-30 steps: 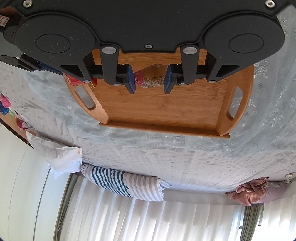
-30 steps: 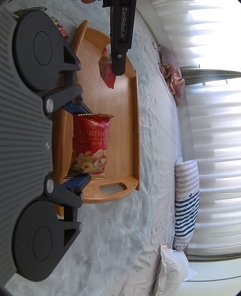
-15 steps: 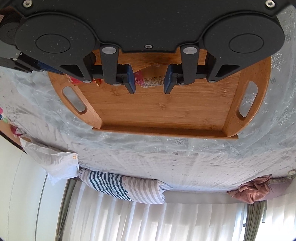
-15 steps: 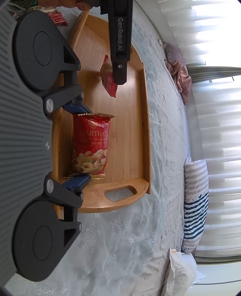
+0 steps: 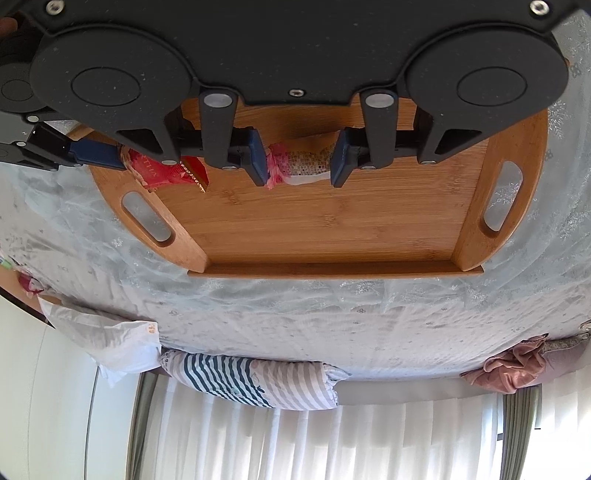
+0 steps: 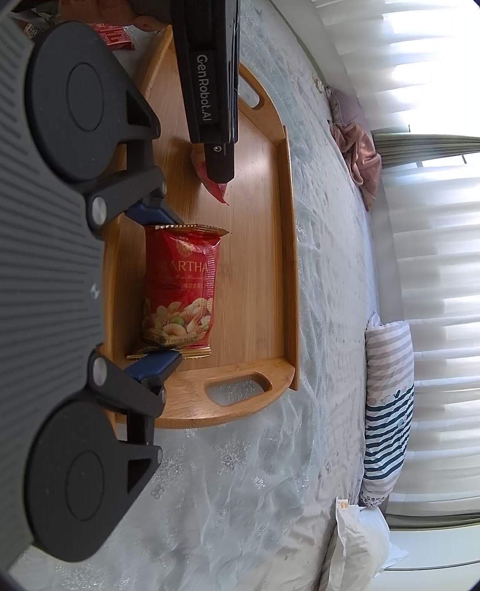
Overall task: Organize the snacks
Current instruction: 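Carry both packets onto the wooden tray and open both grippers to release them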
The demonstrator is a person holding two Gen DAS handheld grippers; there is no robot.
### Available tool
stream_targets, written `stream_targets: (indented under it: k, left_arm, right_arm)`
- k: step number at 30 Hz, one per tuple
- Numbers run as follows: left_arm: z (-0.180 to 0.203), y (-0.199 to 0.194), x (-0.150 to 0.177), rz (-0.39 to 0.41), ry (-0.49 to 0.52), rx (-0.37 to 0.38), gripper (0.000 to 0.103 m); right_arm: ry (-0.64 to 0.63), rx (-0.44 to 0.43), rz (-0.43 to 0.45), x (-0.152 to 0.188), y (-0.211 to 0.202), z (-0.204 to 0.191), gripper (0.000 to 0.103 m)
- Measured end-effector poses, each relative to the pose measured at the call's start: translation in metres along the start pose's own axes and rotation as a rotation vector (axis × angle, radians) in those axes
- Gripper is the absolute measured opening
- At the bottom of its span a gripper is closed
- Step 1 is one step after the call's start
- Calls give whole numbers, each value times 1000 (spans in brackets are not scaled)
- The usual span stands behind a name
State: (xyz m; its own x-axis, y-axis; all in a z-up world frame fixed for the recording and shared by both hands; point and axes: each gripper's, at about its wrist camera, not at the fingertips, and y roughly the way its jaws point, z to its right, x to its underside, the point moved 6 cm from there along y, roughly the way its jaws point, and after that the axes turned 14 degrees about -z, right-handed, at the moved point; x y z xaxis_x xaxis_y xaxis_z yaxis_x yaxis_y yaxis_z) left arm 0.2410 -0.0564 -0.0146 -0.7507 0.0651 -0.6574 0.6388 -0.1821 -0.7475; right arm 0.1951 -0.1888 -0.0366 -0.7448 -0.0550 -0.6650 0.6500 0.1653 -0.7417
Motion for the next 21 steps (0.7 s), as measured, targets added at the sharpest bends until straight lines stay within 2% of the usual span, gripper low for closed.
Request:
stream_targets:
  k: [7,10,14,18,21]
  left_arm:
    - [0,0,-1,-1,0,-2,38]
    - [0,-4,0,3,6,-7,38]
    - [-1,-13,-2,18,14,-5,40]
    - [-7,-25,-2,28,3,-4,50]
    - [-9,-39,1,45,12,-5,64]
  right_arm:
    - [-3,1,1,-1,1,-2,73]
    - [-10,-7,-1,-1,0,-4,82]
    - [-31,3,7,-3,-6,-7,84]
    - [-17,-5,19,-6,-14,-7,90]
    - [-10,-13,22,-6,-21,-7,91]
